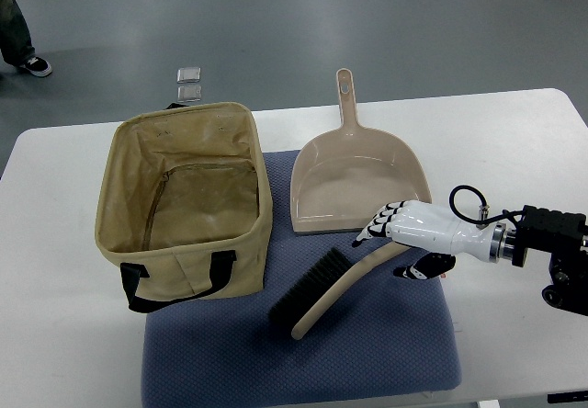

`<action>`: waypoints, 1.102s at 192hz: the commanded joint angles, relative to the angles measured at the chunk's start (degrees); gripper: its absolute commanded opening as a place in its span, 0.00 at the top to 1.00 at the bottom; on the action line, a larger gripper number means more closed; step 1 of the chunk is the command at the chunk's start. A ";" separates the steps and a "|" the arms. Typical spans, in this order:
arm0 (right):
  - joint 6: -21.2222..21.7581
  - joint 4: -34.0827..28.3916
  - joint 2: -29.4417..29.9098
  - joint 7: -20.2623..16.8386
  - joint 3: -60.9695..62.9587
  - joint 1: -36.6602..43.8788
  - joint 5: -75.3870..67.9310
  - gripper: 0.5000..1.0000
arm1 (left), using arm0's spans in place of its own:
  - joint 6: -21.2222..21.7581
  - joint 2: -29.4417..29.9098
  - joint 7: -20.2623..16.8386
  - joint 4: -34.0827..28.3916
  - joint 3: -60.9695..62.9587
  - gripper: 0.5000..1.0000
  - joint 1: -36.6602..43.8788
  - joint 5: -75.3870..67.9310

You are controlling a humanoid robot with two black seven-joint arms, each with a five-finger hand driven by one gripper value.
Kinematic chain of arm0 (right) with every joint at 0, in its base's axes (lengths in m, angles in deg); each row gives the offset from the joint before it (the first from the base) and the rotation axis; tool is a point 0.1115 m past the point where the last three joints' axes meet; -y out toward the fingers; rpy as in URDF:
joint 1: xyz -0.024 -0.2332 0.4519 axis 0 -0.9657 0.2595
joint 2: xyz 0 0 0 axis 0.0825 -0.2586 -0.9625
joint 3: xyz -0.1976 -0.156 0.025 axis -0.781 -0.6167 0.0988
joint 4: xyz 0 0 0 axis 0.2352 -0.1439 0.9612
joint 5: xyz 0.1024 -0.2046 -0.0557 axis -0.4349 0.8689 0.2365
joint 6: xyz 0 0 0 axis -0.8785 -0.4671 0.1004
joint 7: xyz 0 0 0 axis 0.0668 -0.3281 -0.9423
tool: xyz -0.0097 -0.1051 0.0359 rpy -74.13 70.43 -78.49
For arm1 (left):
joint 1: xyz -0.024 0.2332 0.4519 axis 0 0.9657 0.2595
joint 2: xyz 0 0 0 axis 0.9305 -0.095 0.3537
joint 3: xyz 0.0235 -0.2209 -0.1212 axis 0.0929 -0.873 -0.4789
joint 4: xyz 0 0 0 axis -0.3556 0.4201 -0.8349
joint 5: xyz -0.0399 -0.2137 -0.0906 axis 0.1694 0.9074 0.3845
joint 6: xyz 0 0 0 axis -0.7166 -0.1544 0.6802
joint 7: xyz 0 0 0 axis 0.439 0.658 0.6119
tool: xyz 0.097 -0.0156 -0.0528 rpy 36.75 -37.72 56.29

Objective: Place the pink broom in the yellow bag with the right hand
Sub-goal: 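Close the right hand around the brush's curved beige handle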

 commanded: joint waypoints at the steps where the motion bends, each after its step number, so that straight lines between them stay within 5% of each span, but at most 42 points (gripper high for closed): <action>1: -0.55 0.28 0.11 -0.88 -0.07 0.00 0.34 0.55 | 0.00 0.00 0.01 0.00 0.00 0.00 -0.02 0.00; 114: -0.64 1.51 0.73 -2.46 -1.21 0.00 2.27 0.59 | 0.00 0.00 0.01 0.00 0.00 0.00 -0.02 0.00; 141: -2.04 2.04 0.73 -2.90 -1.21 0.09 2.27 0.78 | 0.00 0.00 0.01 0.00 0.00 0.00 -0.02 0.00; 159: -2.22 2.57 0.73 -2.99 -1.21 0.09 2.27 1.00 | 0.00 0.00 0.01 0.00 0.00 0.00 -0.02 0.00; 212: -5.38 2.66 0.55 -3.26 -1.03 0.62 2.09 1.00 | 0.00 0.00 0.01 0.00 0.00 0.00 -0.02 -0.09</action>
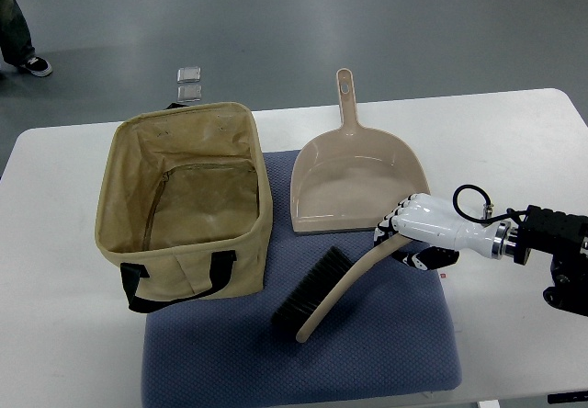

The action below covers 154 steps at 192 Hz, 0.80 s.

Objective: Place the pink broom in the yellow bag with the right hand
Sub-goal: 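Close the right hand around the brush's curved beige handle, then lift the brush with the right hand and carry it over the tan bag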

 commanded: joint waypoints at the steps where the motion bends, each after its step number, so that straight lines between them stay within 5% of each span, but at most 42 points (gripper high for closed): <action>1: -1.38 0.01 -0.26 -0.03 0.18 0.52 -0.16 1.00 | 0.00 0.00 0.01 0.00 0.00 0.00 -0.02 -0.09; 73: -6.82 -0.08 -6.23 3.04 0.79 6.58 -4.02 1.00 | 0.00 0.00 0.01 0.00 0.00 0.00 -0.02 0.00; 154: -4.54 0.01 -11.42 5.15 0.79 24.25 -13.96 1.00 | 0.00 0.00 0.01 0.00 0.00 0.00 -0.02 0.00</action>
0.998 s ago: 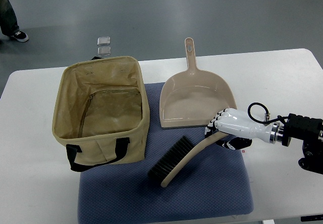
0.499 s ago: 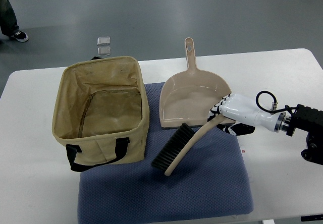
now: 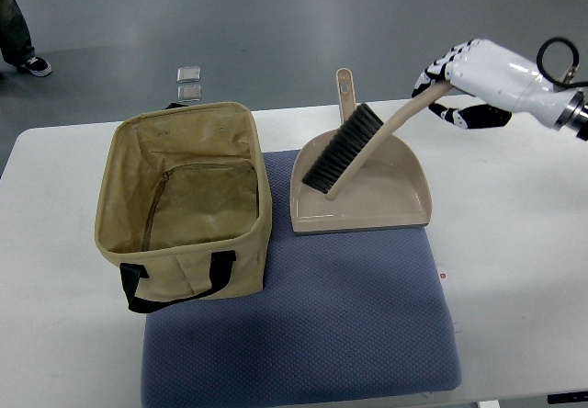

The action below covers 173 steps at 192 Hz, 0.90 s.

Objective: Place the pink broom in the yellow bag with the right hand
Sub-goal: 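Lift the brush with the right hand and carry it over the tan bag, then open the right hand to drop the brush into the bag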

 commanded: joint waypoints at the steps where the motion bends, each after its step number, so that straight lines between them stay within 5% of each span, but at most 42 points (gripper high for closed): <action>1: 1.26 0.01 -0.14 0.04 -0.01 4.09 -2.01 1.00 | 0.00 0.00 -0.01 0.00 0.00 0.00 -0.02 0.00; 68: 4.16 0.18 6.62 -0.49 -0.01 14.28 -1.66 1.00 | 0.00 0.00 -0.01 0.00 0.00 0.00 0.06 0.00; 170: 4.25 5.55 26.66 -1.45 2.71 11.74 6.69 1.00 | 0.00 0.00 -0.01 0.00 0.00 0.00 -0.02 0.00; 173: 4.25 5.55 26.92 -1.45 2.80 11.65 6.69 0.91 | 0.00 0.00 -0.01 0.00 0.00 0.00 -0.02 0.00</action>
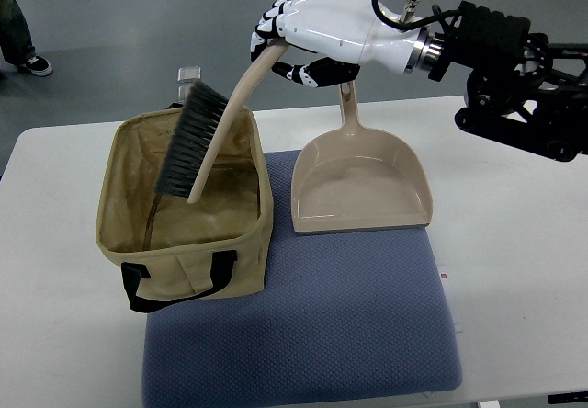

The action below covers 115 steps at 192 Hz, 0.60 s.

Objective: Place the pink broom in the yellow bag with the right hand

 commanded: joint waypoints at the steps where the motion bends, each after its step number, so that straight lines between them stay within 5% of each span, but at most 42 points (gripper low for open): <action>1: 0.00 0.20 1.93 0.00 0.51 -0.71 0.33 0.91 | -0.01 0.00 0.01 0.00 0.00 0.00 -0.02 0.00; 12: 0.08 0.20 2.20 0.27 0.95 -1.06 0.33 0.53 | -0.01 0.00 0.01 0.00 0.00 0.00 -0.02 0.00; 31: 0.17 0.20 2.20 0.53 1.13 -1.32 0.33 0.28 | -0.01 0.00 0.01 0.00 0.00 0.00 0.07 0.00; 95: 0.17 0.20 -2.37 0.79 4.20 -4.66 -4.24 0.22 | -0.01 0.00 0.01 0.00 0.00 0.00 -0.02 0.00; 115: 3.51 0.20 -4.57 0.79 9.38 -9.58 -10.65 0.22 | -0.01 0.00 0.01 0.00 0.00 0.00 0.07 0.00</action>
